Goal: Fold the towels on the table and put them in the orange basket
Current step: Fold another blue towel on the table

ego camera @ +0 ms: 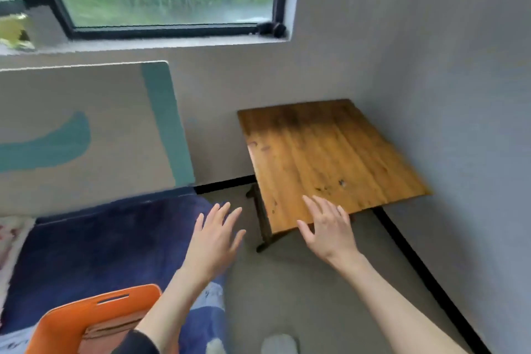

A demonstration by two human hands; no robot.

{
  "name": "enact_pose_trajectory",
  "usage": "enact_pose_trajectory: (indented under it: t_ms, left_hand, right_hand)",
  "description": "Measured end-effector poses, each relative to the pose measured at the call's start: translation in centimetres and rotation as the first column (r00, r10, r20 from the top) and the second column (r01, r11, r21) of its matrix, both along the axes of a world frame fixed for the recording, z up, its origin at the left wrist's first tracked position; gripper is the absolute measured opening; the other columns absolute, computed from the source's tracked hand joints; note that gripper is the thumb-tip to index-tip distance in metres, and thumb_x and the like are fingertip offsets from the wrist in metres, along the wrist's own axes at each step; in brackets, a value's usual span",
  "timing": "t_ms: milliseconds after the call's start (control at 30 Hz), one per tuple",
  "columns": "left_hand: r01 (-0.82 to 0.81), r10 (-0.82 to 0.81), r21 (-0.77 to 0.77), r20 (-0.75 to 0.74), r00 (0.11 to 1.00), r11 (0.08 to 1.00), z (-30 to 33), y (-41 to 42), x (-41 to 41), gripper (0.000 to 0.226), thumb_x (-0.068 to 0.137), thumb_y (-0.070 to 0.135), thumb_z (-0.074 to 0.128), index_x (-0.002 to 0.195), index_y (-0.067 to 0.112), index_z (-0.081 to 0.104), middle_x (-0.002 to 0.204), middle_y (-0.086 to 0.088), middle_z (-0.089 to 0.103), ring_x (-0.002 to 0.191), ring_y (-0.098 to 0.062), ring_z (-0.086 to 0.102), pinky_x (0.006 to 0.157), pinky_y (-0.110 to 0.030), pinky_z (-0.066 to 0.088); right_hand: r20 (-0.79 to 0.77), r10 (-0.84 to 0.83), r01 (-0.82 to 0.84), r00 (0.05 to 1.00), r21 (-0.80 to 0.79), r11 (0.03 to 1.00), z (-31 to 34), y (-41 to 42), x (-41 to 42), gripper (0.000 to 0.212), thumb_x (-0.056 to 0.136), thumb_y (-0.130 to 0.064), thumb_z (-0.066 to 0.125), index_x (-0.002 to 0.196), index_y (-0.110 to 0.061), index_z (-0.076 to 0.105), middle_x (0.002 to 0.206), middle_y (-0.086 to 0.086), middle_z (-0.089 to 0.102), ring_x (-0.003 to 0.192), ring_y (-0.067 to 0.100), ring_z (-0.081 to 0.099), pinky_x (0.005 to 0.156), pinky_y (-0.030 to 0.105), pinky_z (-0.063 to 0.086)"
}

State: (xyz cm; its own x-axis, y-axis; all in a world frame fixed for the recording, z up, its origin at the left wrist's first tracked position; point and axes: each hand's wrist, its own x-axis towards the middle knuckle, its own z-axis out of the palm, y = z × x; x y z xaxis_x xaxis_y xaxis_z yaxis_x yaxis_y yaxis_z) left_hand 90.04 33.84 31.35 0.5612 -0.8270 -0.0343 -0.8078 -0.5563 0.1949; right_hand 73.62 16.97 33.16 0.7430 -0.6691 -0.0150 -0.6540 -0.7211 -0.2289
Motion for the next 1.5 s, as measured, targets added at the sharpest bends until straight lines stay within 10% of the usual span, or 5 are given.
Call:
enact_pose_trajectory:
  t_ms: [667, 1067, 1500]
  left_hand:
    - [0.874, -0.878, -0.106, 0.016, 0.477, 0.473, 2.4, -12.5, -45.9, 0.053, 0.097, 0.044, 0.034, 0.147, 0.031, 0.021, 0.155, 0.008, 0.019, 0.145, -0.015, 0.01, 0.115, -0.036, 0.008]
    - [1.0, -0.998, -0.022, -0.067, -0.005, -0.004, 0.5, -9.0, -75.8, 0.056, 0.096, 0.053, 0.022, 0.148, 0.034, 0.015, 0.156, 0.007, 0.017, 0.146, -0.016, 0.007, 0.118, -0.039, 0.007]
    - [0.974, -0.96, 0.072, -0.199, -0.199, -0.217, -4.1, -12.1, -101.9, 0.053, 0.099, 0.046, 0.029, 0.147, 0.028, 0.02, 0.156, 0.005, 0.018, 0.145, -0.016, 0.008, 0.119, -0.035, 0.01]
  right_hand:
    - [-0.009, -0.868, 0.868, 0.496, 0.019, 0.496, 0.2, 11.7, -52.9, 0.059, 0.094, -0.05, 0.037, 0.146, -0.029, 0.021, 0.153, -0.002, 0.026, 0.138, 0.02, 0.027, 0.113, 0.044, 0.022]
    - [-0.054, -0.998, 0.999, 0.039, -0.01, 0.039, -0.8, 25.2, -77.9, 0.06, 0.094, -0.048, 0.038, 0.147, -0.024, 0.022, 0.151, 0.0, 0.03, 0.139, 0.016, 0.027, 0.111, 0.04, 0.025]
    - [-0.173, -0.967, 0.98, -0.186, 0.041, -0.196, -5.1, 25.4, -100.1, 0.055, 0.096, -0.043, 0.04, 0.145, -0.023, 0.025, 0.144, 0.0, 0.039, 0.132, 0.017, 0.035, 0.106, 0.034, 0.032]
